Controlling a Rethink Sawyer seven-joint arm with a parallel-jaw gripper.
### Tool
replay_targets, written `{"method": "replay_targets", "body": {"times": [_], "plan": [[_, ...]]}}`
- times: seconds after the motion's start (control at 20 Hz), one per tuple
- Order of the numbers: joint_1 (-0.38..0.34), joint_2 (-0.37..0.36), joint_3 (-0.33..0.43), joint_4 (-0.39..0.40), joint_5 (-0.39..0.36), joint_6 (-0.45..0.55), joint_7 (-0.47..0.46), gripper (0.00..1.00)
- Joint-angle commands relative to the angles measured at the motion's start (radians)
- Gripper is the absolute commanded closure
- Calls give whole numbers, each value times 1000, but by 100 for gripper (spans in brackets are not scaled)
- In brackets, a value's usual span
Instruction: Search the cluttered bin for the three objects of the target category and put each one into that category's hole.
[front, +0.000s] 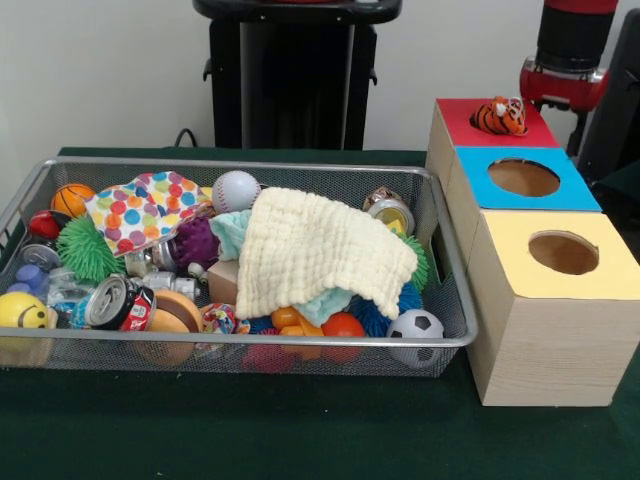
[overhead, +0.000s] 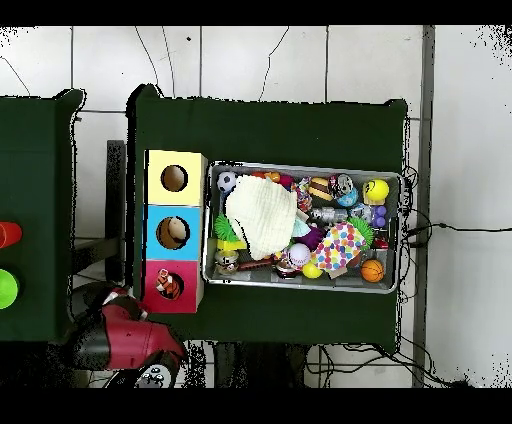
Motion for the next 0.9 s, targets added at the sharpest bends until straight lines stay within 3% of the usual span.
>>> {"method": "replay_targets", "body": {"times": [0.05, 0.3, 0.45, 0.9], "plan": [[-62, 88, 115, 26, 8, -115, 267, 0], [-98, 112, 176, 26, -15, -187, 299, 0], [-92, 81, 175, 40, -4, -167, 298, 0], [33, -161, 48, 60, 98, 142, 283, 0]]}}
